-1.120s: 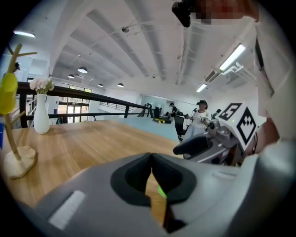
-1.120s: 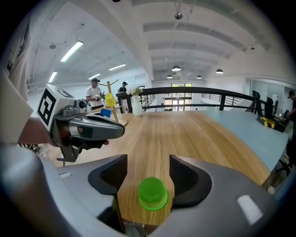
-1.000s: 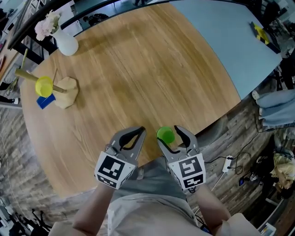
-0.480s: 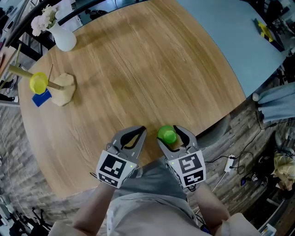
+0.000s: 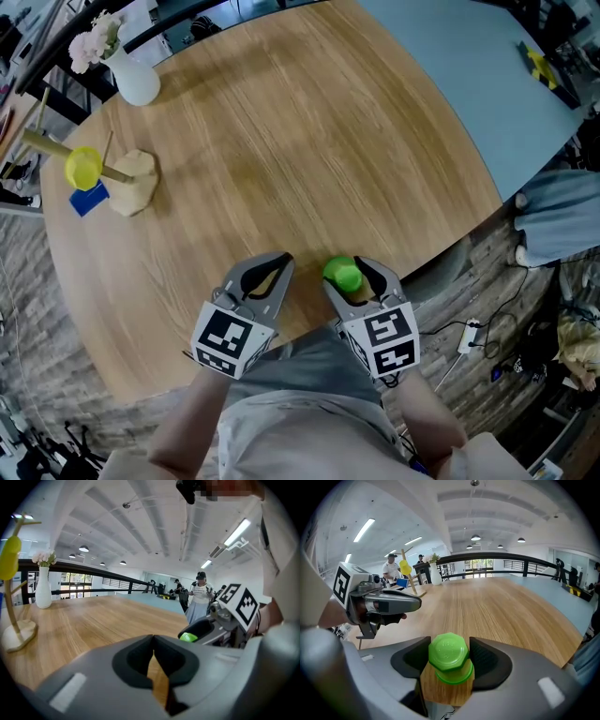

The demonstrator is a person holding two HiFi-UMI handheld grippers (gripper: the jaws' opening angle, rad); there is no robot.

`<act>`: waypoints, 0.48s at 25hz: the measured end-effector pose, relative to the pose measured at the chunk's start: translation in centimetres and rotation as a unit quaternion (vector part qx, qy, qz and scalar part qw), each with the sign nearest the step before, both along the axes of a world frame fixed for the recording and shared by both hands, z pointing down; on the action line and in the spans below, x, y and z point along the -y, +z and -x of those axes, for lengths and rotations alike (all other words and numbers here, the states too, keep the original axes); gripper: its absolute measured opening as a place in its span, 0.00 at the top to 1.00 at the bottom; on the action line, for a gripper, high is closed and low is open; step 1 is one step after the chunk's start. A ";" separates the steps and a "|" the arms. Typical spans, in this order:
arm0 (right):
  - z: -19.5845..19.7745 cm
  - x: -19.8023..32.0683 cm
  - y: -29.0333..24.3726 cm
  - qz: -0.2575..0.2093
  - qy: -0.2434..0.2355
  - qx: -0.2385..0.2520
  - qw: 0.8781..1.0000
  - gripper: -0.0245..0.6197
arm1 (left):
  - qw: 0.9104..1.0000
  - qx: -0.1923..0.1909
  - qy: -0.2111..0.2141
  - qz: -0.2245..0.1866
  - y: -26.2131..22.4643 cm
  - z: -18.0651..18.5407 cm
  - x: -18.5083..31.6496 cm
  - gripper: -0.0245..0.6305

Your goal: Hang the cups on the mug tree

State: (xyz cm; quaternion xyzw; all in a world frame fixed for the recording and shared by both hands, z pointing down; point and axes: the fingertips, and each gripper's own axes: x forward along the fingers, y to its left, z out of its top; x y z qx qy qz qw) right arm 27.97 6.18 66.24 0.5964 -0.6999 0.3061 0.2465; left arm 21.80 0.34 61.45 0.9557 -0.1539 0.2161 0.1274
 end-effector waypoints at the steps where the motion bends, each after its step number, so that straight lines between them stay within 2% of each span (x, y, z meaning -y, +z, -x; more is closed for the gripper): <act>1: -0.1 0.2 -0.3 -0.004 -0.001 0.000 1.000 0.55 | 1.000 -0.001 -0.003 -0.002 -0.3 0.0 0.1 0.96; 6: 1.1 1.1 -3.3 -0.022 -0.010 0.006 1.000 0.55 | 1.000 -0.007 -0.019 -0.012 -3.0 1.4 0.3 0.96; 12: 4.0 3.4 -9.7 -0.071 -0.060 0.012 0.996 0.55 | 0.997 -0.024 -0.065 -0.028 -7.4 4.3 1.5 0.96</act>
